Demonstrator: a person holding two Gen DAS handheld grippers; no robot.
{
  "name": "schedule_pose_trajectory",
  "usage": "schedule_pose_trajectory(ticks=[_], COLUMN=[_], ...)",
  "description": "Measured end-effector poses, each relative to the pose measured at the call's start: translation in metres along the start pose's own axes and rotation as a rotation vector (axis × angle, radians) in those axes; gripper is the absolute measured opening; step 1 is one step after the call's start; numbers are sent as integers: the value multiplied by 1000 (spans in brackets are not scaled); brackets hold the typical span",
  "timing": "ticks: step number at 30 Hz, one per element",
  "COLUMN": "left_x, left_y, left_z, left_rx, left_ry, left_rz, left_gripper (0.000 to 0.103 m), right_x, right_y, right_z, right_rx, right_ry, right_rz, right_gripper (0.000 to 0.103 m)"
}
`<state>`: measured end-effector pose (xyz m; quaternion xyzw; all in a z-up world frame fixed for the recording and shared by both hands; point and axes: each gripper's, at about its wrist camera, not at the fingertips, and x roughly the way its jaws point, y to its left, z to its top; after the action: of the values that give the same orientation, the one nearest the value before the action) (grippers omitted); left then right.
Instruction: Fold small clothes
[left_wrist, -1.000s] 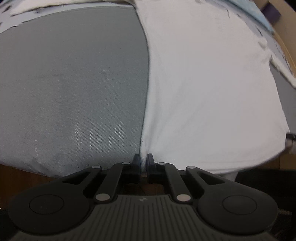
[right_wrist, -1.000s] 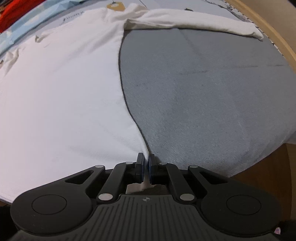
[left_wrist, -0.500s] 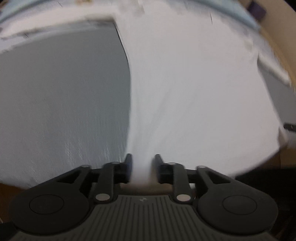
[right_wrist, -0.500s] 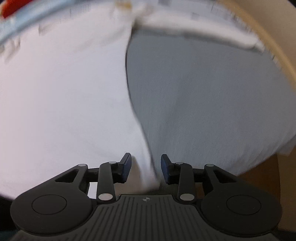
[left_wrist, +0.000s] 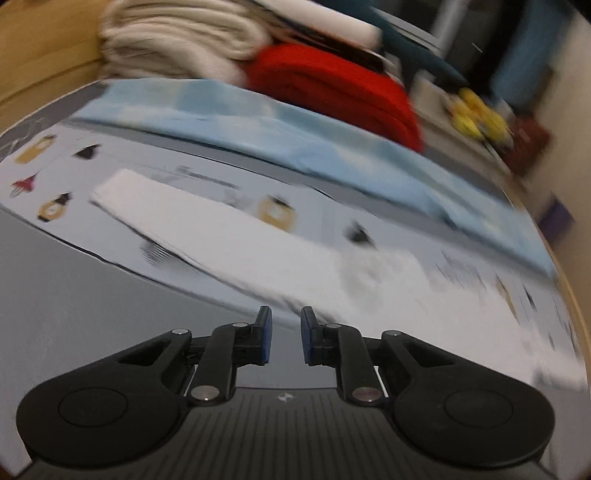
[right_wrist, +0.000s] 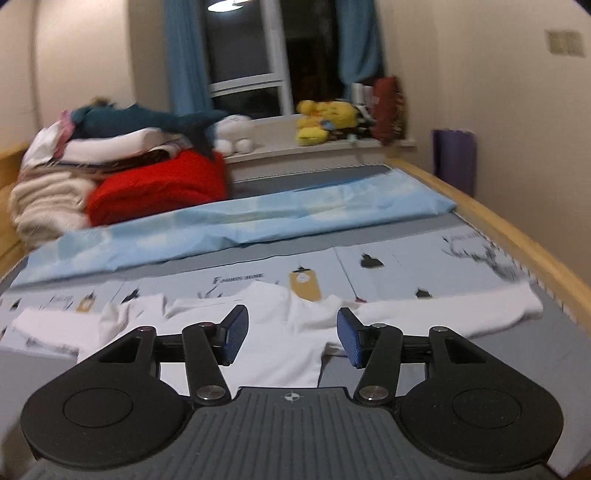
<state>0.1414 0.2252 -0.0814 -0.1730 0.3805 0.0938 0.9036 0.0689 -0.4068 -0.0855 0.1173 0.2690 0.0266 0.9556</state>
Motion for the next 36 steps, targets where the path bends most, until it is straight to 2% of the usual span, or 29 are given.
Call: schedule_pose_trajectory(ticks=[1, 3, 5, 8, 11, 12, 14, 17, 24, 25, 26, 27, 28, 29, 30, 32, 34, 36], left_x=[16, 47, 65, 101, 123, 129, 143, 161, 189, 193, 195, 199, 198, 191, 181, 163, 153, 147], left_y=[16, 45, 88, 140, 189, 203, 229, 257, 284, 284, 282, 281, 275, 270, 269, 279, 286, 283], left_z=[8, 19, 24, 40, 49, 49, 49, 54, 76, 78, 76, 76, 72, 71, 69, 59, 47, 43], left_rx=[-21, -50, -107, -217, -377, -436, -533, -628, -642, -639, -625, -599, -551, -505, -487, -577, -637, -623], left_ry=[-13, -26, -21, -41, -73, -81, -105, -132, -203, -206, -205, -177, -174, -207, -238, -266, -263, -261], left_rz=[30, 79, 110, 122, 99, 90, 97, 93, 44, 46, 50, 50, 69, 127, 224, 358, 364, 373], left_gripper=[18, 18, 18, 18, 33, 42, 43, 43, 42, 35, 23, 2, 2, 2, 2, 2, 2, 7], right_x=[11, 12, 20, 40, 54, 58, 66, 75, 90, 91, 93, 94, 95, 96, 97, 98, 98, 99], right_y=[1, 7, 16, 20, 23, 22, 20, 22, 24, 25, 26, 28, 29, 30, 33, 36, 37, 38], right_z=[-1, -1, 0, -2, -3, -3, -3, -7, -11, -12, -12, -13, -14, -14, -15, -14, -14, -13], right_rx=[26, 45, 24, -21, -59, -59, -65, -109, -150, -156, -162, -166, -172, -177, -184, -190, -189, -196], right_ry=[47, 22, 18, 80, 98, 104, 121, 155, 196, 201, 206, 210, 212, 215, 217, 216, 214, 216], right_rz=[-3, 39, 14, -18, -57, -66, -80, -116, -152, -157, -162, -163, -164, -164, -164, -164, -164, -161], right_gripper=[53, 53, 53, 53, 52, 52, 52, 52, 52, 52, 52, 52, 52, 52, 52, 52, 52, 52])
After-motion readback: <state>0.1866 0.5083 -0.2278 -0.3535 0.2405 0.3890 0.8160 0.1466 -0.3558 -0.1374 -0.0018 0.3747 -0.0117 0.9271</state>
